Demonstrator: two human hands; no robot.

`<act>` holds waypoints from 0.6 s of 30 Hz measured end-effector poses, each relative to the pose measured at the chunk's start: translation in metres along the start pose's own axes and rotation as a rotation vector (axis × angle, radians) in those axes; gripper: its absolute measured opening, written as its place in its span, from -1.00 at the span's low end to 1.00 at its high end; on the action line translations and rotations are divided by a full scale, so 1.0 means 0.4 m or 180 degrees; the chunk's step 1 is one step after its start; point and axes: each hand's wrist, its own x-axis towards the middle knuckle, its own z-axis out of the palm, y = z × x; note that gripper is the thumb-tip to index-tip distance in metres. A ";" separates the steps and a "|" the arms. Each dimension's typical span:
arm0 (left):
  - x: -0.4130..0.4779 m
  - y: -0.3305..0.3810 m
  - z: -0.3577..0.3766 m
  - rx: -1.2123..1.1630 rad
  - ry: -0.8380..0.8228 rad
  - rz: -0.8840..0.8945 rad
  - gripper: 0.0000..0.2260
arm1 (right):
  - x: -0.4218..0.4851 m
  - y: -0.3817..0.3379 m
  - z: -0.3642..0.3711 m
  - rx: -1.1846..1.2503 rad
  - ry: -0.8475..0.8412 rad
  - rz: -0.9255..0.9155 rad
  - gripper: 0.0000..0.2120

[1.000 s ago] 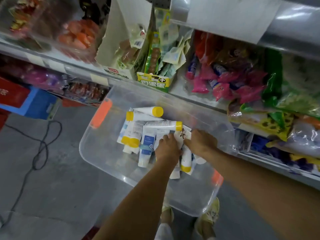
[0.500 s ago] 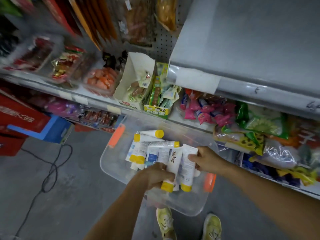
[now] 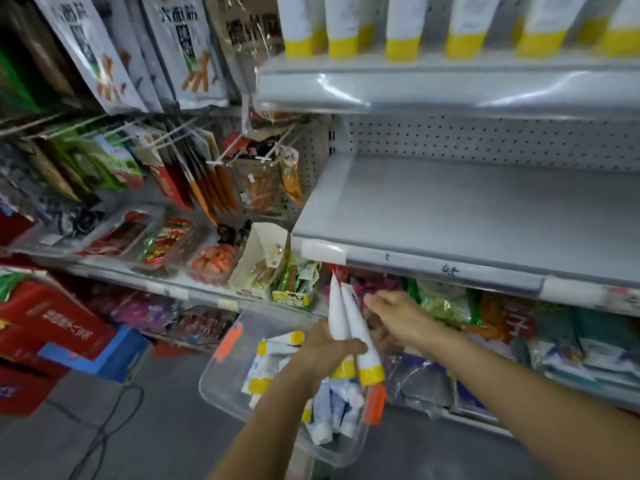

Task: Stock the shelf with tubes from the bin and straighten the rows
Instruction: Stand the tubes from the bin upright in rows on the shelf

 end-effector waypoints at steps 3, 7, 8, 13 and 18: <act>-0.068 0.067 0.075 -0.0469 -0.0043 0.0216 -0.50 | -0.096 -0.012 -0.121 0.0104 -0.0391 0.0013 -0.88; -0.161 0.179 0.217 -0.0467 -0.0106 0.0712 -0.68 | -0.216 -0.024 -0.287 -0.0115 -0.0947 -0.0116 -0.77; -0.182 0.204 0.255 -0.0465 -0.0106 0.0832 -0.65 | -0.240 -0.025 -0.327 -0.0098 -0.0963 -0.0202 -0.77; -0.275 0.316 0.423 -0.0296 -0.0039 0.1420 -0.66 | -0.343 -0.024 -0.503 -0.0087 -0.0648 -0.0566 -0.72; -0.343 0.436 0.547 0.0012 0.0601 0.1857 -0.74 | -0.453 -0.073 -0.649 -0.0272 -0.0252 -0.1140 -0.63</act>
